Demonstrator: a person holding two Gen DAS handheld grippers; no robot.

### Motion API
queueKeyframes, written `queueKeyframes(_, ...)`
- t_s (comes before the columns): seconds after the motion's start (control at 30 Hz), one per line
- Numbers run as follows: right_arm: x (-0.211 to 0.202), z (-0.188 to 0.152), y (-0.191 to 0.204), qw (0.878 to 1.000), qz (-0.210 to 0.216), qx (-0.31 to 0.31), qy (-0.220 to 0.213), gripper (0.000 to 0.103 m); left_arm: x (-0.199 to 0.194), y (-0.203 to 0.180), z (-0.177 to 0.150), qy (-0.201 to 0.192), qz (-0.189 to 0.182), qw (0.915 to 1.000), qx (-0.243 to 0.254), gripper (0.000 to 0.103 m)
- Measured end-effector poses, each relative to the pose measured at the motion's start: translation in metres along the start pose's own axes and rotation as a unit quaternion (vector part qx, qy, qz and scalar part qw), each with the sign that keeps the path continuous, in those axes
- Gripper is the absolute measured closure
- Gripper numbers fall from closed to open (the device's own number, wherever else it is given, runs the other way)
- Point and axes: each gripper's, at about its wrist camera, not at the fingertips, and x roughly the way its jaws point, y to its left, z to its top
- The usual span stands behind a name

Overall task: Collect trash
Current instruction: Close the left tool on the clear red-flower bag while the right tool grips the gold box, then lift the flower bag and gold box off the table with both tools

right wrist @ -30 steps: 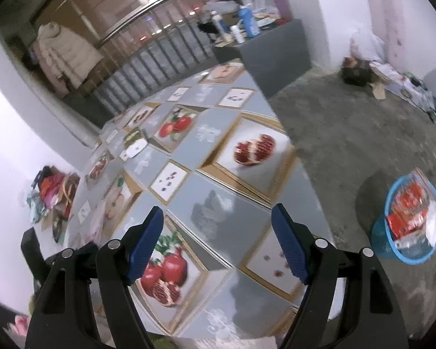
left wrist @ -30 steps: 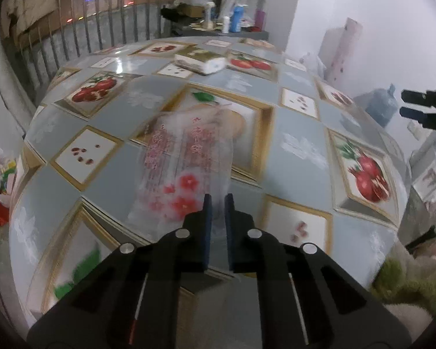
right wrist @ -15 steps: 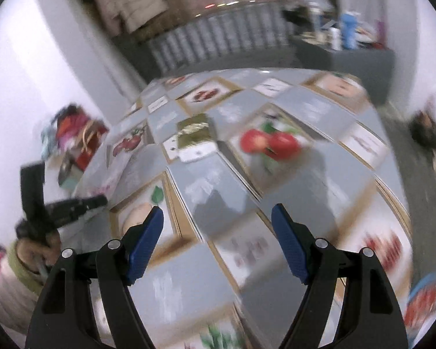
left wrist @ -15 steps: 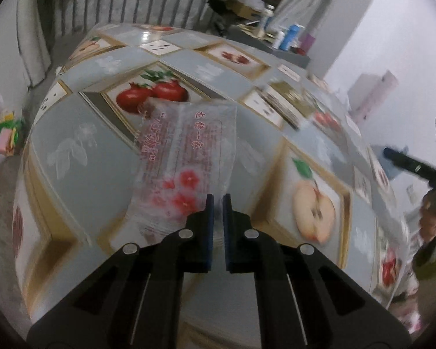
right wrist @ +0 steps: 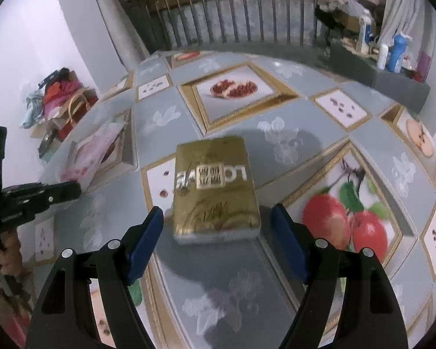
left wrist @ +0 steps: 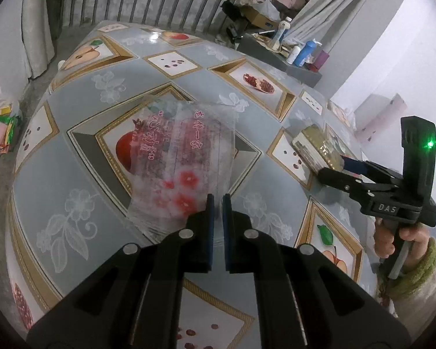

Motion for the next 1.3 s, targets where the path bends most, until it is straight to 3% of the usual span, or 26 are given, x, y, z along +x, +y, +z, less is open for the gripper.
queueKeyframes(0.1,0.003,0.001,0.002,1.0,-0.002,-0.009,-0.001,0.029,0.001,0.0,0.001,0.0,0.002,1.0,0.0,0.099)
queueKeyframes(0.23,0.002,0.0,0.008,0.999,-0.018,-0.033,0.001,0.051,0.0,-0.001,0.002,0.0,0.008,1.0,0.001,0.1)
queueKeyframes(0.43,-0.014,-0.017,0.003,0.999,-0.02,-0.031,0.01,0.051,-0.003,-0.013,-0.008,0.016,-0.001,0.9999,-0.001,0.101)
queueKeyframes(0.67,-0.073,-0.085,-0.007,0.999,-0.04,-0.015,0.032,0.051,-0.018,-0.066,-0.063,0.049,-0.05,0.9968,0.039,0.101)
queueKeyframes(0.87,-0.149,-0.179,-0.001,0.993,-0.098,-0.056,0.034,0.051,-0.04,-0.118,-0.129,0.076,-0.101,0.9871,0.098,0.101)
queueKeyframes(1.0,-0.176,-0.224,-0.005,0.993,-0.112,-0.019,0.04,0.051,-0.055,-0.144,-0.165,0.094,-0.129,0.9797,0.121,0.101)
queueKeyframes(1.1,-0.194,-0.247,-0.01,0.993,-0.113,0.031,0.03,0.051,-0.063,-0.161,-0.185,0.101,-0.131,0.9751,0.147,0.101)
queueKeyframes(1.3,-0.207,-0.268,-0.014,0.989,-0.114,0.088,0.008,0.051,-0.07,-0.176,-0.199,0.093,-0.102,0.9718,0.192,0.1)
